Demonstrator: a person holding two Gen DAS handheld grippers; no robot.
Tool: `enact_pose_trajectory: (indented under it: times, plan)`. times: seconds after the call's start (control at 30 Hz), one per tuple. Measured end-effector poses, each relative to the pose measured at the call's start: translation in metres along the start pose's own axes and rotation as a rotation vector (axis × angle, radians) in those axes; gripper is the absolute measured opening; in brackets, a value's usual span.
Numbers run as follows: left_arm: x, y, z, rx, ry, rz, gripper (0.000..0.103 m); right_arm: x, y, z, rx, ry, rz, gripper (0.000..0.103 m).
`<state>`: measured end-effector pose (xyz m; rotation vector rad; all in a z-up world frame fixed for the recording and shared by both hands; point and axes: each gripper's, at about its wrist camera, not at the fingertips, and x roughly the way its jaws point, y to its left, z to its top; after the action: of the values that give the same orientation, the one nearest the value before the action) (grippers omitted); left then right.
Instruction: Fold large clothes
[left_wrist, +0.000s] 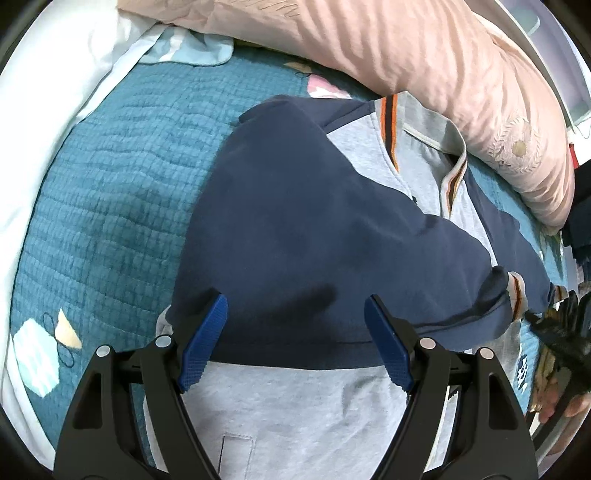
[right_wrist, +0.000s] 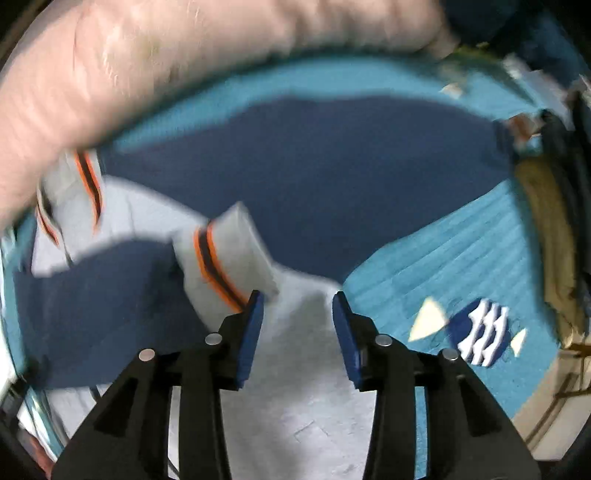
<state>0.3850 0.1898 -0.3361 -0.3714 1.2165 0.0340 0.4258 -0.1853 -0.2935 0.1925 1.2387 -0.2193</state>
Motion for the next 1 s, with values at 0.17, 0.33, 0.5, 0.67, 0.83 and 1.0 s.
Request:
enact_pose_trajectory:
  times: [0.17,0.33,0.5,0.67,0.83,1.0]
  plan:
    - [-0.002,0.001,-0.007,0.024,0.004,0.016,0.077,-0.002,0.027,0.011,-0.069,0.06,0.195,0.012]
    - [-0.006,0.001,-0.014,0.018,0.006,0.007,0.077,0.046,0.044,-0.004,-0.068,0.245,0.116,0.0]
    - [-0.01,0.003,-0.015,0.016,0.007,-0.007,0.077,0.052,0.023,-0.02,-0.034,0.26,0.114,0.0]
    - [-0.023,-0.014,-0.014,0.02,0.0,-0.016,0.077,0.043,0.015,-0.013,-0.062,0.247,0.184,0.002]
    - [-0.049,-0.071,-0.012,0.101,-0.035,-0.085,0.078,-0.01,-0.02,0.005,-0.047,0.113,0.153,0.052]
    - [-0.054,-0.147,-0.01,0.202,-0.049,-0.154,0.082,-0.039,-0.073,0.042,0.009,-0.019,0.098,0.079]
